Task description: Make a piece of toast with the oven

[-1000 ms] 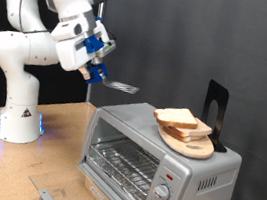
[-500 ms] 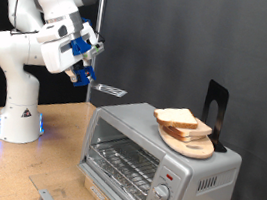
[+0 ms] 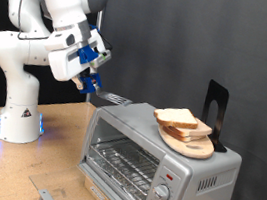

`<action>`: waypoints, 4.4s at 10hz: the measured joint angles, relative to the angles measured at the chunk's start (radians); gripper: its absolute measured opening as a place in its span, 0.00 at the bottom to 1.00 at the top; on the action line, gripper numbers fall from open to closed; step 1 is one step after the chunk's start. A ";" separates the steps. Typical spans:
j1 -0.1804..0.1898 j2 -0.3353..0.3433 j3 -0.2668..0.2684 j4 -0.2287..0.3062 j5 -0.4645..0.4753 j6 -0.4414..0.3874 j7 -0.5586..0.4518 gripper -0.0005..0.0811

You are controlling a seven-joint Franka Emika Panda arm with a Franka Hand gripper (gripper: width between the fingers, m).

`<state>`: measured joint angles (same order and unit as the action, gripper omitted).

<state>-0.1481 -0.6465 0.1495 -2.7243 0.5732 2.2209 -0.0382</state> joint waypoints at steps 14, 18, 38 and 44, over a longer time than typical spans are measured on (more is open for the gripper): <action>0.018 0.196 0.142 0.093 0.104 0.169 0.029 0.62; 0.018 0.196 0.142 0.118 0.116 0.160 0.027 0.62; 0.003 0.337 0.209 0.211 -0.005 0.280 0.163 0.62; 0.002 0.353 0.207 0.285 -0.076 0.090 0.221 0.62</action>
<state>-0.1458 -0.2940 0.3561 -2.4389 0.4972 2.3108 0.1830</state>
